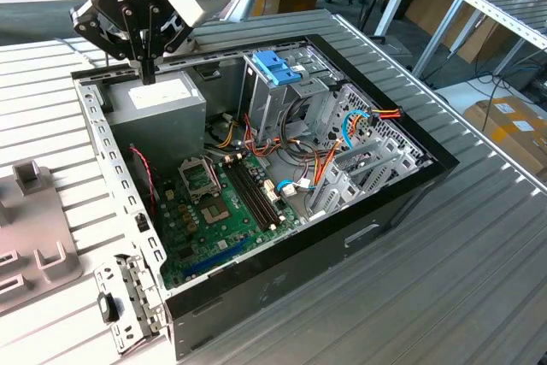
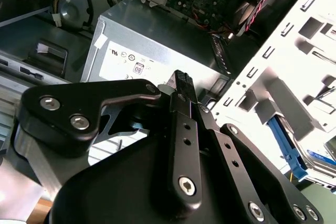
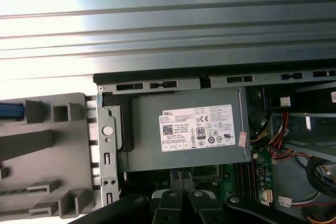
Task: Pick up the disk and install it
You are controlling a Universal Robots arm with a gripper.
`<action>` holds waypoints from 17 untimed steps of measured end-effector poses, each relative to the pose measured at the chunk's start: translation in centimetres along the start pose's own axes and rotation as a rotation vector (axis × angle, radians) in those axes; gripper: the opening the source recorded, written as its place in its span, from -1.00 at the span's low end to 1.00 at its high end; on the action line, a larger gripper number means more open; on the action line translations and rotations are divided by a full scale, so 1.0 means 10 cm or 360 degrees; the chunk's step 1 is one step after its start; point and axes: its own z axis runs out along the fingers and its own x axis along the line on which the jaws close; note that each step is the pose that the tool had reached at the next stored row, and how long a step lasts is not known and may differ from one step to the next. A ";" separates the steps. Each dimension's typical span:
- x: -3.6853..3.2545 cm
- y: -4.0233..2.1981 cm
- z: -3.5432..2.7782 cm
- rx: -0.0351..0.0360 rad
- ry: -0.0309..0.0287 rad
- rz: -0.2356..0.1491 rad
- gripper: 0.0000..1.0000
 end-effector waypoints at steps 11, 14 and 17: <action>0.042 -0.003 -0.001 0.0000 -0.00001 0.0000 -0.79; 0.052 -0.004 -0.001 0.0000 0.00000 0.0000 -0.79; 0.065 -0.005 -0.001 0.0000 -0.00001 0.0000 -0.79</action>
